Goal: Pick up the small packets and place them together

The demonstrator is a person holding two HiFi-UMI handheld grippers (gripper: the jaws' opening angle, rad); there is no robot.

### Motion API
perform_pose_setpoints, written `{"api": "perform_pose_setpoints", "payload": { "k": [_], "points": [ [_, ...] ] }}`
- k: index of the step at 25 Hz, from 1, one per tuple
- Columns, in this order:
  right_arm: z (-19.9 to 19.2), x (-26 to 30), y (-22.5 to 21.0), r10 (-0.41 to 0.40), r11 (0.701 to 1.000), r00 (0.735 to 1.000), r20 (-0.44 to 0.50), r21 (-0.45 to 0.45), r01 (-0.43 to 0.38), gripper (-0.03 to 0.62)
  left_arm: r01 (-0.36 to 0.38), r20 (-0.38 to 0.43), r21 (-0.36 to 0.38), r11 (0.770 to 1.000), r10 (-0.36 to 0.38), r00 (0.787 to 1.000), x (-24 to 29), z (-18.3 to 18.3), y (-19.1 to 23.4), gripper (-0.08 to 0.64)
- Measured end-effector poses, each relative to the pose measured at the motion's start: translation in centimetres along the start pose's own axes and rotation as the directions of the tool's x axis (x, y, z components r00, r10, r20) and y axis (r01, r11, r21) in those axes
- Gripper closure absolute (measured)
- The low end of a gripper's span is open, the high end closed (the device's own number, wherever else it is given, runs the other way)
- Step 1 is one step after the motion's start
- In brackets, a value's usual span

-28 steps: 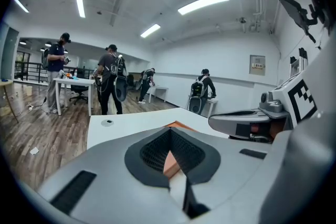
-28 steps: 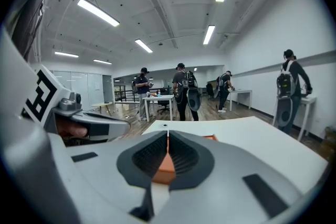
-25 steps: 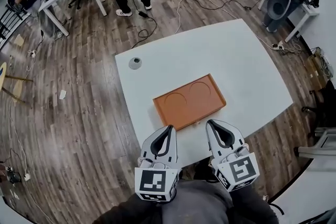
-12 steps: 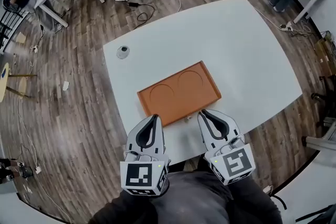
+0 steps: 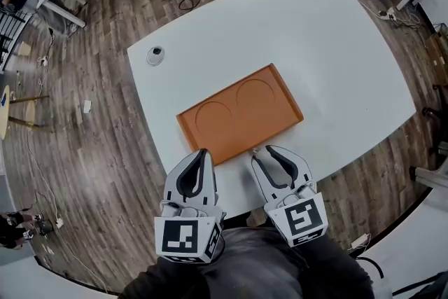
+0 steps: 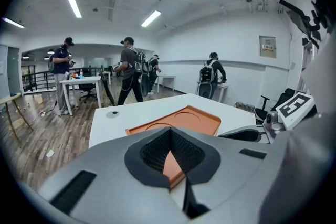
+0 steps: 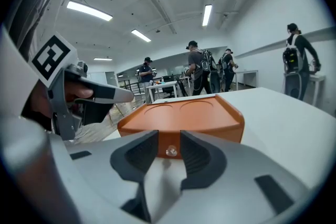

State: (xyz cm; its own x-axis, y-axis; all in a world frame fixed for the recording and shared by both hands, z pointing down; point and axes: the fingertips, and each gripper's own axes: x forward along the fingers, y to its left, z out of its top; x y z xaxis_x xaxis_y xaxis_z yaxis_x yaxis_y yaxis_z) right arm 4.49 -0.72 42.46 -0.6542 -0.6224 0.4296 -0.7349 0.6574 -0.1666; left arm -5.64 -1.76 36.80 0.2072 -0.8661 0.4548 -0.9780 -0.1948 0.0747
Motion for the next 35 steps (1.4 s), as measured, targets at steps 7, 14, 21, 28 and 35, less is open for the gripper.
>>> {"api": "perform_pose_setpoints", "payload": {
  "k": [7,14,21,28,35],
  "points": [
    [-2.0,1.8,0.1,-0.025,1.000,0.998,-0.054,0.006,0.025,0.469,0.018,-0.022,-0.003,1.000,-0.018,1.000,0.6,-0.8,0.6,0.563],
    [-2.0,1.9,-0.2,-0.094,0.995,0.994,-0.047,-0.039,0.092,0.471,0.037,-0.038,-0.005,0.999,-0.038,0.999,1.0,-1.3,0.7,0.563],
    [-2.8,2.4,-0.5,-0.110,0.994,0.992,-0.069,-0.013,0.110,0.514,0.048,-0.051,-0.011,0.999,-0.049,0.998,1.6,-1.8,0.8,0.563],
    [-2.8,2.6,-0.4,-0.092,0.996,0.994,-0.063,-0.006,0.092,0.528,0.052,-0.081,-0.051,0.997,-0.056,0.995,2.2,-3.2,0.9,0.563],
    [-3.3,1.9,0.3,-0.099,0.995,0.993,-0.057,-0.006,0.099,0.531,0.059,-0.068,-0.029,0.998,-0.061,0.996,2.1,-2.9,1.4,0.563]
  ]
}}
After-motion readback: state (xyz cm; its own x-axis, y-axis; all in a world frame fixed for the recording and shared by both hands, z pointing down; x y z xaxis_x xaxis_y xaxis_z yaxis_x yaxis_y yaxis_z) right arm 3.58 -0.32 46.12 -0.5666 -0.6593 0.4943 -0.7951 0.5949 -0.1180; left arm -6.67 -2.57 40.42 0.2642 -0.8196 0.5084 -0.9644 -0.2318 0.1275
